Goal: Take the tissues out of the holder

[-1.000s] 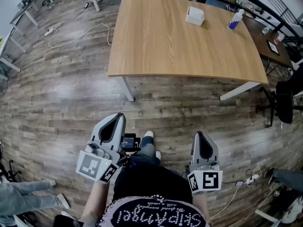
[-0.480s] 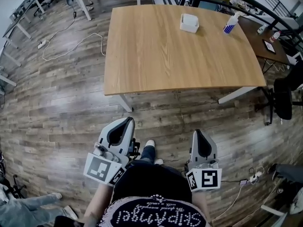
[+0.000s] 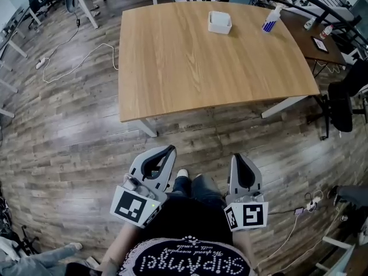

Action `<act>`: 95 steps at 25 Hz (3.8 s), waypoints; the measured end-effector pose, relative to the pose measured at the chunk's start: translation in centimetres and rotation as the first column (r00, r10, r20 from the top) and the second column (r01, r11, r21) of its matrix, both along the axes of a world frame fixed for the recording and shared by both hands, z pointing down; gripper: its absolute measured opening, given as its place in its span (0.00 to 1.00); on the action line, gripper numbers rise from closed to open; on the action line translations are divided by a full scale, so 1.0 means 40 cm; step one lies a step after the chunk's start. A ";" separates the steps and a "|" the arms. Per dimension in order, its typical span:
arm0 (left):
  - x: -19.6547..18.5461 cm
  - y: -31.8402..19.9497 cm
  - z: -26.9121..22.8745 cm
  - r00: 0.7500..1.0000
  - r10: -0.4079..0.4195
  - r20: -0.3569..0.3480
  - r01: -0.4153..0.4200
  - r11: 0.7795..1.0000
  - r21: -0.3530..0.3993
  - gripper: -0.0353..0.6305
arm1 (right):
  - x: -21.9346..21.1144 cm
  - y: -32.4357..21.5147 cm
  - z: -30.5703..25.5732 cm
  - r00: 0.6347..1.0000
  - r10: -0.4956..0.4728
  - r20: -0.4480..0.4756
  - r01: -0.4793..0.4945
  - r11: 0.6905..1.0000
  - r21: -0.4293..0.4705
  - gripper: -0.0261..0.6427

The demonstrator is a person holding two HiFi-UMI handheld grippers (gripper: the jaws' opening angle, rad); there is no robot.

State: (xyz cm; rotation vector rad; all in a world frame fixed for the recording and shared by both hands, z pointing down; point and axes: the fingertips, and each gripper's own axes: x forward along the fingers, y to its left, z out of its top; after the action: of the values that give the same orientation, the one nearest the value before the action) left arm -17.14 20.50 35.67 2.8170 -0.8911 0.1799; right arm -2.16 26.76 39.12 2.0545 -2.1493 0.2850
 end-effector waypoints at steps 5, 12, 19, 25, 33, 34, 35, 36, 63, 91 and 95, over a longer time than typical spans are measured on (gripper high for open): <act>-0.011 -0.013 0.002 1.000 -0.023 -0.017 0.023 1.000 -0.004 0.06 | 0.010 -0.004 0.006 1.000 -0.010 -0.009 0.009 1.000 -0.022 0.06; -0.022 -0.076 0.004 0.996 -0.090 -0.025 0.090 0.996 -0.015 0.06 | 0.045 -0.064 0.005 0.999 -0.033 -0.004 0.033 0.999 -0.027 0.06; 0.021 -0.142 0.020 0.991 -0.136 -0.009 0.135 0.988 -0.075 0.06 | 0.108 -0.138 0.017 0.998 -0.063 0.001 0.063 0.997 -0.046 0.06; 0.099 -0.205 0.008 0.988 -0.150 -0.021 0.150 0.989 -0.020 0.06 | 0.172 -0.217 0.016 0.995 -0.097 0.004 0.097 0.995 -0.034 0.06; 0.175 -0.259 -0.008 0.983 -0.180 -0.030 0.180 0.984 -0.004 0.06 | 0.242 -0.286 0.014 0.991 -0.134 0.012 0.134 0.991 -0.019 0.06; 0.181 -0.264 -0.011 0.981 -0.189 -0.032 0.189 0.982 -0.003 0.06 | 0.252 -0.291 0.013 0.991 -0.137 0.013 0.137 0.990 -0.015 0.06; 0.186 -0.269 -0.013 0.980 -0.198 -0.032 0.198 0.980 -0.001 0.06 | 0.262 -0.296 0.011 0.990 -0.139 0.014 0.140 0.990 -0.011 0.06; 0.192 -0.273 -0.014 0.978 -0.205 -0.031 0.205 0.979 -0.003 0.06 | 0.271 -0.301 0.010 0.990 -0.142 0.014 0.142 0.990 -0.008 0.06; 0.290 -0.320 -0.032 0.975 -0.223 -0.007 0.223 0.973 0.064 0.06 | 0.366 -0.336 0.015 0.987 -0.157 0.038 0.156 0.987 0.027 0.06; 0.314 -0.549 -0.024 0.996 -0.077 -0.048 0.079 0.996 0.041 0.06 | 0.293 -0.539 0.007 0.995 -0.098 0.018 0.098 0.995 0.002 0.06; 0.319 -0.568 -0.018 0.997 -0.069 -0.047 0.070 0.997 0.020 0.06 | 0.293 -0.552 0.010 0.996 -0.082 0.015 0.082 0.997 -0.002 0.06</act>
State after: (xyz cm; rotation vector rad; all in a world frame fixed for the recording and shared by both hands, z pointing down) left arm -4.37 -2.20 34.96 2.7932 -0.9843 0.0959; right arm 9.58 4.67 39.54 1.9626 -2.2345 0.2939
